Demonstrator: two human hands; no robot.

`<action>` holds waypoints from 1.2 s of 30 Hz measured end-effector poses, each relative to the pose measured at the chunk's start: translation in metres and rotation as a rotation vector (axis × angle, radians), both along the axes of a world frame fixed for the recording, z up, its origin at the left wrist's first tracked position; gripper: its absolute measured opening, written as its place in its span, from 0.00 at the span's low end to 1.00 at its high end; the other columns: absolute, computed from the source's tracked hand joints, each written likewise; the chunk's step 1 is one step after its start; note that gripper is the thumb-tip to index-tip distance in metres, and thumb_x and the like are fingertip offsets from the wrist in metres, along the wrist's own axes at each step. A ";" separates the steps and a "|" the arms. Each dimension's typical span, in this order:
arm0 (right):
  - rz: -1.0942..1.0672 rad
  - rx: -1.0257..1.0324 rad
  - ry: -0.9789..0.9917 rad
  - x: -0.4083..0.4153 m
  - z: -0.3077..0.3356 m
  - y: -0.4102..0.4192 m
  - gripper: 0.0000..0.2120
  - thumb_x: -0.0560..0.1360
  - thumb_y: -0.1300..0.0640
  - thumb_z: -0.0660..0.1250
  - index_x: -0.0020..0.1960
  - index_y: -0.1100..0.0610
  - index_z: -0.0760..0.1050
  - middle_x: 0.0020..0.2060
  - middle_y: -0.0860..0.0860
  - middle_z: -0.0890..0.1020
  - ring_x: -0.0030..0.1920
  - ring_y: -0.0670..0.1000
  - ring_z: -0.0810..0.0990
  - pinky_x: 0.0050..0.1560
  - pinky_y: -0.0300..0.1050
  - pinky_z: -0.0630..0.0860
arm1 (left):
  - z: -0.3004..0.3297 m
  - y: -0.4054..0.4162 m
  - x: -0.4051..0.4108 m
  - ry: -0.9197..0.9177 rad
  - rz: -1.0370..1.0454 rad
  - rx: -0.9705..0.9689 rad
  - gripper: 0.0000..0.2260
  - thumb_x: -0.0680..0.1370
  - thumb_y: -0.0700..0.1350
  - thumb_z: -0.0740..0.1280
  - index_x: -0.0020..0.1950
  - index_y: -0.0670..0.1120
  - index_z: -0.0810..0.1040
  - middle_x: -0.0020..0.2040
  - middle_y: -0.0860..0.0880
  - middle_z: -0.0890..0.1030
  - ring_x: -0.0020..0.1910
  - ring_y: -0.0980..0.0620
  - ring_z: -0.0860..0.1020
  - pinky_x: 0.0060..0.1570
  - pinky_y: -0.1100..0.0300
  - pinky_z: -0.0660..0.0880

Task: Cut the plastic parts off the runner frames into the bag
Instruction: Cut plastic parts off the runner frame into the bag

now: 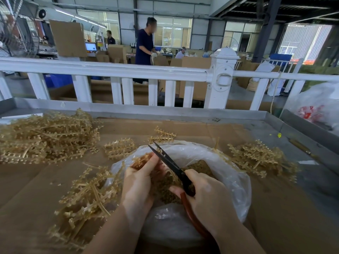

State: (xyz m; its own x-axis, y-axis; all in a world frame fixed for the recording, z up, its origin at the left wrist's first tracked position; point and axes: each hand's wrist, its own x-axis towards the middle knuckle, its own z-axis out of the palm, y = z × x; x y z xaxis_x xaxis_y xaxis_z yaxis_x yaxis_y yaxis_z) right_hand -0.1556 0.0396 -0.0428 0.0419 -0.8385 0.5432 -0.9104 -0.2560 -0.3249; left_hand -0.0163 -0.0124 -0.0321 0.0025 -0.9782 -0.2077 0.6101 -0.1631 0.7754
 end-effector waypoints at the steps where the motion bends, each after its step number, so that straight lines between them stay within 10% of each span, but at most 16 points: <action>1: 0.003 0.003 -0.003 0.000 0.000 0.000 0.18 0.72 0.35 0.60 0.44 0.49 0.76 0.31 0.43 0.77 0.31 0.40 0.71 0.33 0.26 0.61 | 0.000 -0.001 0.000 0.001 0.011 -0.008 0.30 0.63 0.43 0.75 0.63 0.36 0.73 0.47 0.38 0.84 0.41 0.42 0.84 0.36 0.50 0.80; 7: 0.010 0.014 0.002 -0.001 0.000 0.001 0.19 0.71 0.34 0.58 0.43 0.48 0.75 0.30 0.42 0.76 0.31 0.41 0.71 0.32 0.28 0.63 | -0.005 -0.006 -0.004 0.013 0.039 -0.021 0.22 0.70 0.39 0.73 0.60 0.32 0.73 0.31 0.46 0.80 0.28 0.52 0.79 0.27 0.61 0.76; 21: 0.038 0.095 -0.020 -0.005 0.005 0.003 0.06 0.73 0.53 0.67 0.50 0.50 0.78 0.37 0.45 0.80 0.39 0.45 0.77 0.40 0.35 0.73 | -0.005 -0.004 -0.003 0.059 -0.040 -0.071 0.15 0.65 0.41 0.73 0.50 0.38 0.80 0.33 0.46 0.81 0.30 0.54 0.80 0.29 0.62 0.77; 36: 0.026 0.098 0.016 -0.006 0.004 0.003 0.06 0.75 0.47 0.65 0.50 0.47 0.76 0.36 0.44 0.79 0.39 0.44 0.77 0.40 0.34 0.72 | -0.003 -0.002 -0.005 0.002 -0.033 -0.105 0.02 0.64 0.44 0.73 0.32 0.46 0.85 0.32 0.48 0.81 0.30 0.56 0.80 0.29 0.63 0.77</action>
State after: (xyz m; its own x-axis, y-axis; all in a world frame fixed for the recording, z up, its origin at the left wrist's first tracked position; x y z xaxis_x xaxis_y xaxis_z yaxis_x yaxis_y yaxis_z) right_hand -0.1612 0.0423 -0.0389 0.0722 -0.8862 0.4575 -0.9092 -0.2471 -0.3351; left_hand -0.0213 -0.0147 -0.0355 -0.0304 -0.9941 -0.1036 0.6070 -0.1008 0.7883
